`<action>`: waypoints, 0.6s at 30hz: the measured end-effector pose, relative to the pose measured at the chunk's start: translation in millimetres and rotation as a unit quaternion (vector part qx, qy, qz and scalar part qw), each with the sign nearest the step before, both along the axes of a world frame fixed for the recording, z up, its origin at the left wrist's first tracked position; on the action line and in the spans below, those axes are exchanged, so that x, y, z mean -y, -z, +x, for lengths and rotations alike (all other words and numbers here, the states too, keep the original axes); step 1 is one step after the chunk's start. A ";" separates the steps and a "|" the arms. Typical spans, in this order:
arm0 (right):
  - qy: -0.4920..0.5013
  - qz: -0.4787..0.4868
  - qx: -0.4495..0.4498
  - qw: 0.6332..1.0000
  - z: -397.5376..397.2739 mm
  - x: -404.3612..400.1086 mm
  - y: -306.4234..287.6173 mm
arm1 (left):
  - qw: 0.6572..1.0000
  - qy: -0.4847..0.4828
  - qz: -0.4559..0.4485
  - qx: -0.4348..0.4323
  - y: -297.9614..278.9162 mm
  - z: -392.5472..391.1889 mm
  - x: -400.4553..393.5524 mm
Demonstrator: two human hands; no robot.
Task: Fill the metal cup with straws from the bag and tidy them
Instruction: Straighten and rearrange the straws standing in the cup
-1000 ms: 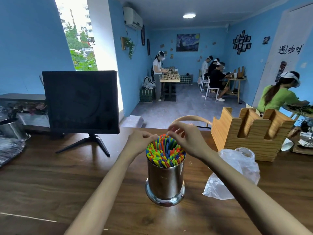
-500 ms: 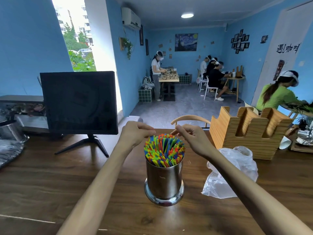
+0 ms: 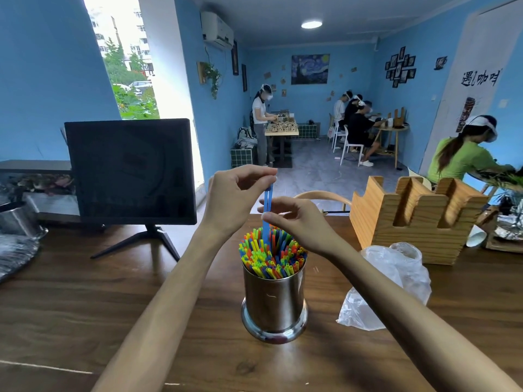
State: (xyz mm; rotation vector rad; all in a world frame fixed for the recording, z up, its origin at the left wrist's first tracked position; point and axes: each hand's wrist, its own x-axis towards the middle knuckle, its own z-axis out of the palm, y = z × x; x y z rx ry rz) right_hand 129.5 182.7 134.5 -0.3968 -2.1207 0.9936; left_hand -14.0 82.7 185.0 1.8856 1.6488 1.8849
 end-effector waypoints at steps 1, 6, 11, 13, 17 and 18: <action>-0.002 0.001 -0.005 1.000 -2.5 1.5 -1.8 | 1.000 -0.006 0.008 -0.004 0.7 1.1 -0.3; 0.011 0.012 0.002 1.000 -3.8 -1.7 -4.0 | 0.997 -0.059 -0.007 -0.058 11.4 -5.5 -0.8; 0.019 0.025 0.007 0.999 -4.4 -4.3 1.8 | 0.997 -0.065 0.014 -0.032 19.0 -7.6 -3.4; 0.018 0.024 0.008 1.000 -4.0 -6.0 3.0 | 0.997 -0.077 0.024 -0.018 22.3 -7.8 -4.7; 0.013 0.027 0.002 1.000 -1.3 -7.8 3.6 | 0.996 -0.090 0.003 0.029 30.6 -6.5 -7.2; 0.014 0.025 -0.003 1.000 -1.1 -8.2 3.6 | 0.996 -0.083 -0.007 0.035 32.6 -5.4 -7.3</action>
